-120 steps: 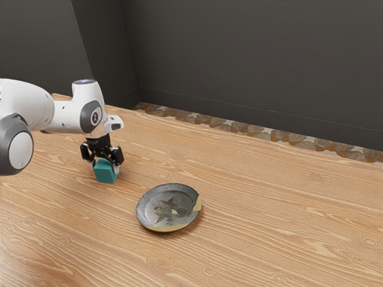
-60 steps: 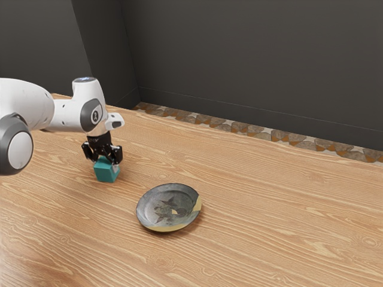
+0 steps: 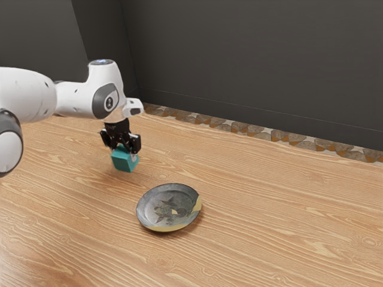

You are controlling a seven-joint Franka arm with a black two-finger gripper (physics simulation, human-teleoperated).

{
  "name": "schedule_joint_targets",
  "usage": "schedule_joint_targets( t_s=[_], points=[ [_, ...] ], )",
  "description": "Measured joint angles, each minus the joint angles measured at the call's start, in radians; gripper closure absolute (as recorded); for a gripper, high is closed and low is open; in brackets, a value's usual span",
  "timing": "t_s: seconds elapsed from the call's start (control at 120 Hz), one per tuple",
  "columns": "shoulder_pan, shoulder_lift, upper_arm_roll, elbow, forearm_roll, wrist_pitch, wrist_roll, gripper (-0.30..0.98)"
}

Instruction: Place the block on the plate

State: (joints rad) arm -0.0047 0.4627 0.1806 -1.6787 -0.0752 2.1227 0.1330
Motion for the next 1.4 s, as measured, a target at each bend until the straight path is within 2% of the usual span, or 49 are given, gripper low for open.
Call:
schedule_joint_targets(
  t_s=[0.383, 0.617, 0.892, 1.125, 1.4],
  points=[
    [-0.223, -0.179, -0.012, -0.235, 0.028, -0.024, -0.085, 0.33],
    [-0.314, -0.189, -0.013, -0.27, 0.031, -0.022, -0.151, 0.33],
    [-0.34, -0.181, -0.02, -0.278, 0.032, -0.016, -0.214, 0.32],
    [-0.339, -0.175, -0.021, -0.259, 0.04, -0.017, -0.241, 0.12],
    [-0.337, -0.195, -0.023, -0.207, 0.068, -0.059, -0.259, 0.03]
  ],
)
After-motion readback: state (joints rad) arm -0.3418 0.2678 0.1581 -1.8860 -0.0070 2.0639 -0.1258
